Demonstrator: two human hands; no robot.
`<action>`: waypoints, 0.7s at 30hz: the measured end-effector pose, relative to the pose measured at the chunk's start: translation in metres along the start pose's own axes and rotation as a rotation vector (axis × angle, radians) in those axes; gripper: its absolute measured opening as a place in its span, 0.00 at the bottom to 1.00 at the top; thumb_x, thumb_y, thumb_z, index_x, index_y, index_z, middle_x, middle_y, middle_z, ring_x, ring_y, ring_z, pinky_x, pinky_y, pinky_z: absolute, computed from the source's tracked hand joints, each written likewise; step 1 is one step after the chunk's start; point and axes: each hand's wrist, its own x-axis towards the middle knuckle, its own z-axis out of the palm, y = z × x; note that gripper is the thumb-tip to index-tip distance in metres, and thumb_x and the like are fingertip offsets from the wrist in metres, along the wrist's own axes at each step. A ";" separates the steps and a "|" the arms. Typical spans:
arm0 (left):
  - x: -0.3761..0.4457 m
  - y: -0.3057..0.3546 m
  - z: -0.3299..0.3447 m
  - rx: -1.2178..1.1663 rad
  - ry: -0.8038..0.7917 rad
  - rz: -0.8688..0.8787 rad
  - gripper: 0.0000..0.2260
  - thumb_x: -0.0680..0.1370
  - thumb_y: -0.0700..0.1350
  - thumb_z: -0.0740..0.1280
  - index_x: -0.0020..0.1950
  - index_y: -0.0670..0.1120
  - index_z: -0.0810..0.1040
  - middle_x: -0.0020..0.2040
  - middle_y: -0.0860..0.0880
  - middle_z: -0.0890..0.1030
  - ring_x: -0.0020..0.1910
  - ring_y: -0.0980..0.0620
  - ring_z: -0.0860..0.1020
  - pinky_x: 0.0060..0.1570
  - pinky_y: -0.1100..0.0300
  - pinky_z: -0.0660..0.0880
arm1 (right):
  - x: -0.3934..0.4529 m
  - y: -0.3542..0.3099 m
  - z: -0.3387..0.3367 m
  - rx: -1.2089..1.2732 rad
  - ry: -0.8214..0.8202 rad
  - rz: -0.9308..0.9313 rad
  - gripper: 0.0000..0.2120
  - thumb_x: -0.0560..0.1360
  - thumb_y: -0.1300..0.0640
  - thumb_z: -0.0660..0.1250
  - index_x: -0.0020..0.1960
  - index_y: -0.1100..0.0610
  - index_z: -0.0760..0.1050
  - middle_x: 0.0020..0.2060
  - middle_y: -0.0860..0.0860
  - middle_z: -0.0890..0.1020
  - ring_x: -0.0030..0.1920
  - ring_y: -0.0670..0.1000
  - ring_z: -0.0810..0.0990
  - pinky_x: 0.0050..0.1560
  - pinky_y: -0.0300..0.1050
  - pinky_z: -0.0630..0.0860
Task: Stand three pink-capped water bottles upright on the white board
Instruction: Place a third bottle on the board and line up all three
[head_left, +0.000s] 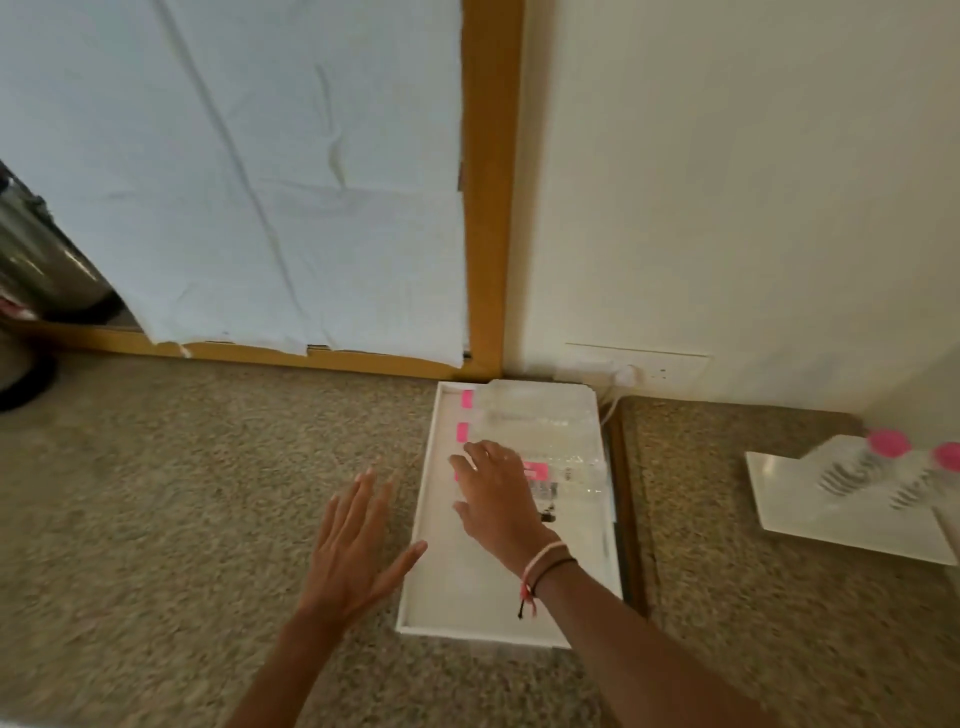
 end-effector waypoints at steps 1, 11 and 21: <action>-0.003 -0.008 0.003 0.000 -0.024 -0.006 0.40 0.78 0.74 0.51 0.82 0.49 0.60 0.82 0.43 0.58 0.81 0.42 0.57 0.79 0.40 0.54 | 0.007 -0.001 0.010 -0.082 -0.011 0.008 0.22 0.65 0.54 0.78 0.57 0.57 0.78 0.52 0.56 0.83 0.56 0.59 0.78 0.60 0.59 0.73; -0.004 -0.026 0.022 -0.009 -0.030 0.089 0.37 0.80 0.71 0.51 0.80 0.47 0.64 0.81 0.42 0.62 0.81 0.44 0.59 0.79 0.41 0.53 | -0.020 0.000 -0.067 0.252 0.359 0.213 0.18 0.67 0.57 0.80 0.56 0.56 0.83 0.48 0.50 0.87 0.49 0.47 0.79 0.55 0.44 0.72; -0.002 -0.025 0.021 -0.051 -0.013 0.069 0.39 0.79 0.72 0.50 0.79 0.46 0.67 0.80 0.42 0.64 0.80 0.43 0.62 0.79 0.43 0.52 | -0.075 0.034 -0.118 0.624 0.484 0.425 0.16 0.71 0.45 0.74 0.58 0.44 0.80 0.46 0.36 0.85 0.44 0.49 0.85 0.46 0.59 0.82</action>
